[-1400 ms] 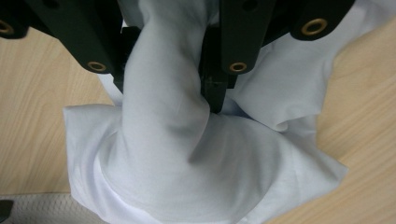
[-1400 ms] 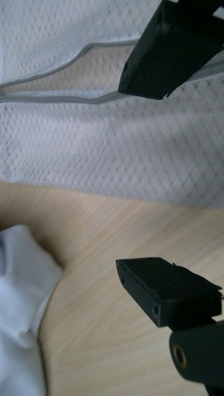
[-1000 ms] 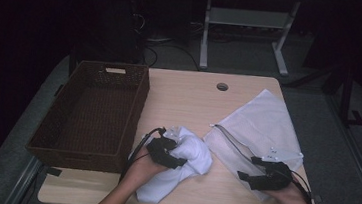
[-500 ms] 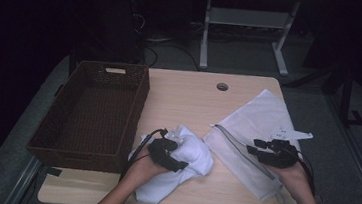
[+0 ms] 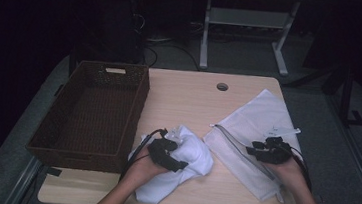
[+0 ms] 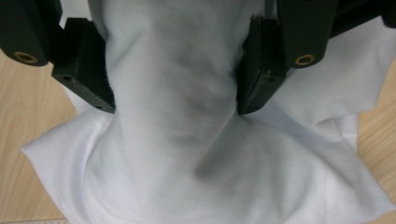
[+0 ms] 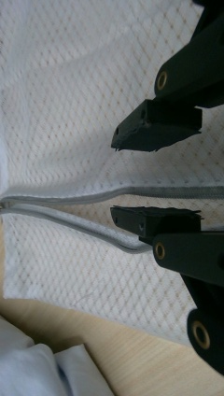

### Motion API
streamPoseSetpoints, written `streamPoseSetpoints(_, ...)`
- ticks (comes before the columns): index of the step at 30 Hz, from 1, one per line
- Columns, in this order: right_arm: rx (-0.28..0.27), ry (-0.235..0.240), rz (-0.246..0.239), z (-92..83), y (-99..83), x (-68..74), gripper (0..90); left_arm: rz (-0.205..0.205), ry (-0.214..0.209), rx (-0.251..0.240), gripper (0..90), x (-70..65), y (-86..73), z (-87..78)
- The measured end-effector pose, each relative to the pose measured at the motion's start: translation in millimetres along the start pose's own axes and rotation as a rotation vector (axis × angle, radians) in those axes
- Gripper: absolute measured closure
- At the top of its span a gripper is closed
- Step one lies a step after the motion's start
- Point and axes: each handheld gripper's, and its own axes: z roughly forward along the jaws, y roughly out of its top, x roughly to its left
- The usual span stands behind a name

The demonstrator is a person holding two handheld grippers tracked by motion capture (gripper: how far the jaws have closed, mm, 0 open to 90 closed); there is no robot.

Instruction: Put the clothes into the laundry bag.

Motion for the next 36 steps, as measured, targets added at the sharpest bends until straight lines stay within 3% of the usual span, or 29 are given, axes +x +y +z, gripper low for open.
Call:
streamPoseSetpoints(5,0.039,-0.021,-0.055,7.8,-0.5,7.3,62.1,0.000,-0.001,0.000,32.5,0.2,0.0,0.1)
streamPoseSetpoints(10,0.057,-0.053,-0.051,11.4,-0.4,6.9,73.5,0.001,-0.003,0.001,32.6,0.7,0.0,0.1)
streamPoseSetpoints(15,0.021,-0.047,-0.036,7.5,1.9,5.2,82.7,0.001,-0.003,0.001,32.5,0.6,-0.1,0.1)
streamPoseSetpoints(20,0.008,-0.057,-0.037,7.4,8.0,4.7,85.9,0.000,-0.001,0.003,32.5,0.4,0.1,0.2)
streamPoseSetpoints(28,-0.045,-0.061,-0.033,10.0,32.8,1.2,87.8,-0.001,0.001,0.001,32.5,0.0,0.0,0.2)
streamPoseSetpoints(36,-0.136,-0.059,-0.060,-13.2,56.3,6.0,87.8,0.003,0.005,0.000,32.5,-0.2,0.0,0.2)
